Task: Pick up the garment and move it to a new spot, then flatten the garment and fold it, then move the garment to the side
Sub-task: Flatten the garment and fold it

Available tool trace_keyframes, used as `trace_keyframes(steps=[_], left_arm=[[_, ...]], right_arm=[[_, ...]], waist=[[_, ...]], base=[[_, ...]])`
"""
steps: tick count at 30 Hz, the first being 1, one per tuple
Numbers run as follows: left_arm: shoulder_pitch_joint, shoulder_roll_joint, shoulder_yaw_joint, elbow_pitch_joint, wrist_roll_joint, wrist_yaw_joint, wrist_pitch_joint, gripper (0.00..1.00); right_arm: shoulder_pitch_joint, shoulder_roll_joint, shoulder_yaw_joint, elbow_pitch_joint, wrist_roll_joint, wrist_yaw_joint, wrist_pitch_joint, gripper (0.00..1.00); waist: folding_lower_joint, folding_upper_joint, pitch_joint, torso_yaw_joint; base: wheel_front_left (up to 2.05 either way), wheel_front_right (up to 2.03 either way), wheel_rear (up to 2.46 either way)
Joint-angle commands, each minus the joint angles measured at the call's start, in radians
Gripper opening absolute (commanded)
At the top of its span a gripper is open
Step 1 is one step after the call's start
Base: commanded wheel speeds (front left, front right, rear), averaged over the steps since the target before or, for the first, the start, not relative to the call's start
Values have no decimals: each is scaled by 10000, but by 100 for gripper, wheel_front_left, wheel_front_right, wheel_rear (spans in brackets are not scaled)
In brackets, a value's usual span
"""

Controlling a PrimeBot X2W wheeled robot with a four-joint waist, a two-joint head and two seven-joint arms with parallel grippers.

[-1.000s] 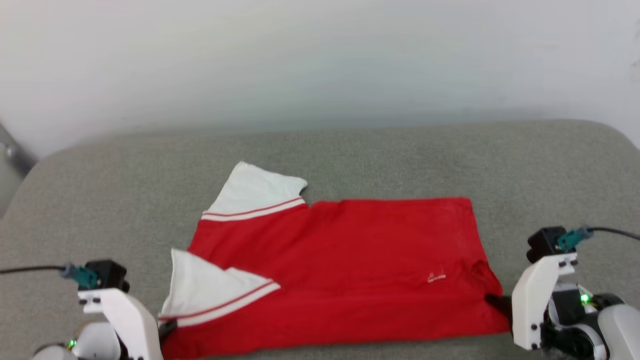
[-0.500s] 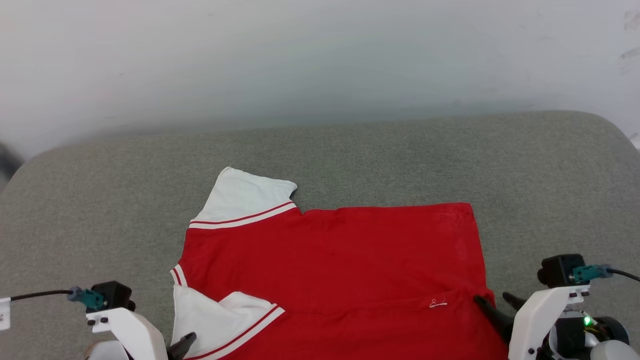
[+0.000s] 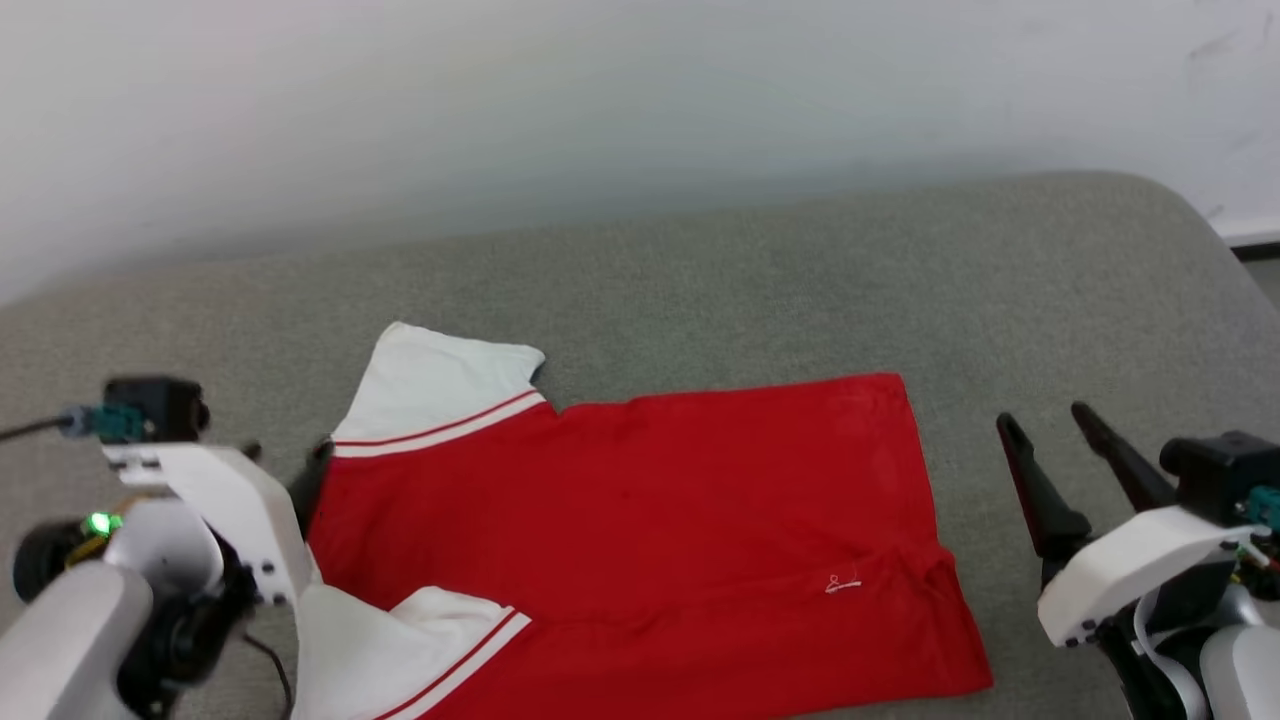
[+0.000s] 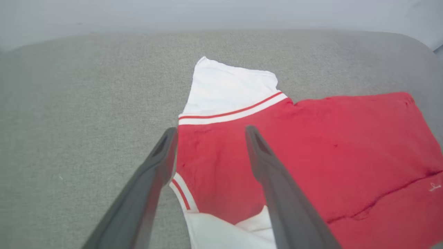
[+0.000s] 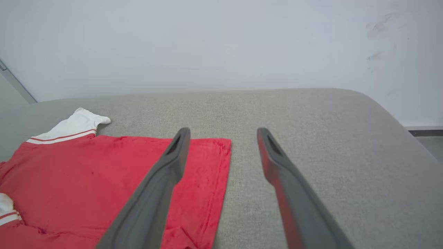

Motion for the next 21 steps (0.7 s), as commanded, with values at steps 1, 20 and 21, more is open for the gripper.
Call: trace_keyframes(steps=[1,20,21], left_arm=[[-457,-29,14,105,273,117,-132,100],[-6004,518,-215,2452,1135,-650,2289,100],[-6115,607,-251,2642,1053,-686,2657,100]], right_arm=[[-193,131,-49,-260,-159,-4,-129,100],[-1695,682,-253,-1609,64,-4,-843,100],[-1702,695,-224,-1637,76,-4,-872,100]], waist=[[0,0,533,-299],[0,0,3806,-1745],[0,0,3897,-1828]], base=[[0,0,0],[0,0,0],[0,0,0]])
